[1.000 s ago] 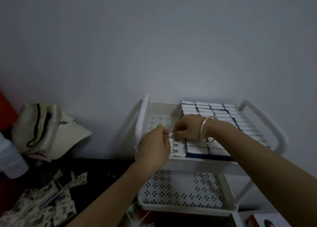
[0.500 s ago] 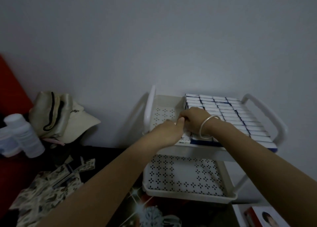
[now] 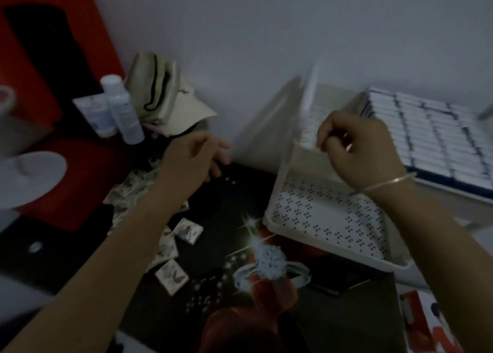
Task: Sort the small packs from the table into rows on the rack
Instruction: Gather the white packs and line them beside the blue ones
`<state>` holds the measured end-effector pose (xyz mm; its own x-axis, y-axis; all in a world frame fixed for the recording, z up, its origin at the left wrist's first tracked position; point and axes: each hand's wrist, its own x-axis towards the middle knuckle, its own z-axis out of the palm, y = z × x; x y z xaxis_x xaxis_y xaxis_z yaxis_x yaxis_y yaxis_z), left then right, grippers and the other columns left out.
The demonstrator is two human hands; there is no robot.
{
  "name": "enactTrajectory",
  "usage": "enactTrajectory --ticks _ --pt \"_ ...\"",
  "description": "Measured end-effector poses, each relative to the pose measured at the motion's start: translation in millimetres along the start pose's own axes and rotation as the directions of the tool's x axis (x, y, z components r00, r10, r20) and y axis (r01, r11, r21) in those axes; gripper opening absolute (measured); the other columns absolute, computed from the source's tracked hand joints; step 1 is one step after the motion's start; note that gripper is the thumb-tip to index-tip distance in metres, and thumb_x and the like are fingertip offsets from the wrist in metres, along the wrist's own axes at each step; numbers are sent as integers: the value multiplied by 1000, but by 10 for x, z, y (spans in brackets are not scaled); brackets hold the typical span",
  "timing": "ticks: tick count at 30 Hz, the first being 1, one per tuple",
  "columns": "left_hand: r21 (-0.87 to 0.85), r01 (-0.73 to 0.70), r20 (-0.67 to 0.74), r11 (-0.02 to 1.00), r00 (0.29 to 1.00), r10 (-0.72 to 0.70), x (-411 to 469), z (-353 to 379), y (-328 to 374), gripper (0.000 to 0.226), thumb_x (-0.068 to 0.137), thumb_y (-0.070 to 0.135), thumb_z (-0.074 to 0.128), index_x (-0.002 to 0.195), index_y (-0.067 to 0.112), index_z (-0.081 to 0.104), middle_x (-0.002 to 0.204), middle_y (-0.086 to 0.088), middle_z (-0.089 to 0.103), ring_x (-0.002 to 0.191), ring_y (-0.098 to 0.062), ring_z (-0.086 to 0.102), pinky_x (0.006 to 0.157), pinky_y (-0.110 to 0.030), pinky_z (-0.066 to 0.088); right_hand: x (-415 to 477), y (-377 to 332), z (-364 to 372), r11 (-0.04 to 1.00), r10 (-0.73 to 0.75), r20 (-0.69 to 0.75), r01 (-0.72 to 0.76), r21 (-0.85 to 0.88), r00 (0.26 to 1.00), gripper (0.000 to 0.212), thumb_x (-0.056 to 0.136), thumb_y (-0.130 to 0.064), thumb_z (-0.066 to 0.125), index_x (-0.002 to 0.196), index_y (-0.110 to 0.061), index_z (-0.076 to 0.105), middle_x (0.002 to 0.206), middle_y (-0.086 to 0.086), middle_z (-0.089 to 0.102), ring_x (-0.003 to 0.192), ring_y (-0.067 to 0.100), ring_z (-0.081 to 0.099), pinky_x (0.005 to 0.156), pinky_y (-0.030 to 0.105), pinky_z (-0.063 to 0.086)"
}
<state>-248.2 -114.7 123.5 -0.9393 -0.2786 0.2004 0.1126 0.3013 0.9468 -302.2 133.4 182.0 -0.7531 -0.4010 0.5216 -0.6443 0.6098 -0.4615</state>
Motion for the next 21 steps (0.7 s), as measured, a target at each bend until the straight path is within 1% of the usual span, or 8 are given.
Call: enactTrajectory --ticks 2,4,6,9,12,14,17,21 --pt "142 119 -80 983 991 -109 -207 -223 -466 26 99 16 45 84 18 67 70 5 69 54 -11 58 51 -23 45 -206 -235 368 991 -34 127 17 132 991 21 73 -5 49 70 -21 61 66 -9 60 61 4 54 62 13 42" --pt "340 238 -121 910 971 -209 -478 -393 -972 23 98 18 48 86 16 67 78 6 69 64 -10 61 57 -26 50 -413 -354 926 981 -45 347 -24 190 937 23 74 -4 51 71 -24 63 68 -12 61 63 3 55 64 13 44" --pt "523 335 -125 784 940 -319 -795 -511 -1441 15 95 21 52 87 22 65 86 3 70 74 -12 62 66 -31 53 -623 -333 1583 976 -6 581 -121 180 814 25 77 -6 52 79 -27 65 77 -10 67 73 7 62 73 26 52" --pt "708 333 -104 623 921 -374 -1276 -536 -1903 10 92 23 56 92 23 66 89 2 69 76 -14 61 61 -27 45 -859 -191 2490 968 136 771 -248 29 623 28 82 -10 53 106 -21 61 108 4 65 100 25 62 89 32 50" --pt "764 267 -106 587 950 -294 -1570 -442 -2059 8 88 18 62 86 22 68 81 3 69 66 -16 63 52 -27 48 -922 -146 3089 905 357 769 -399 -145 530 35 88 -16 53 123 -14 50 129 12 44 110 35 55 95 36 44" --pt "785 214 -76 581 964 -253 -1650 -365 -2153 15 86 17 55 81 18 69 79 0 69 60 -18 64 44 -26 48 -914 -135 3369 843 486 699 -493 -215 525 40 92 -25 52 129 -12 44 134 15 36 112 37 53 97 41 44" --pt "835 161 -9 526 960 -278 -1716 -279 -2319 13 79 21 66 90 15 69 93 -1 70 80 -21 67 46 -29 53 -914 -132 3668 822 551 612 -498 -278 568 53 93 -43 49 137 -14 39 137 15 34 122 36 42 96 43 42" --pt "848 180 44 499 913 -405 -1701 -207 -2420 41 59 31 90 91 13 74 112 -5 70 102 -22 66 50 -25 56 -943 -130 3871 818 572 561 -473 -328 599 62 83 -58 58 131 -20 50 135 11 34 125 31 33 92 40 42"
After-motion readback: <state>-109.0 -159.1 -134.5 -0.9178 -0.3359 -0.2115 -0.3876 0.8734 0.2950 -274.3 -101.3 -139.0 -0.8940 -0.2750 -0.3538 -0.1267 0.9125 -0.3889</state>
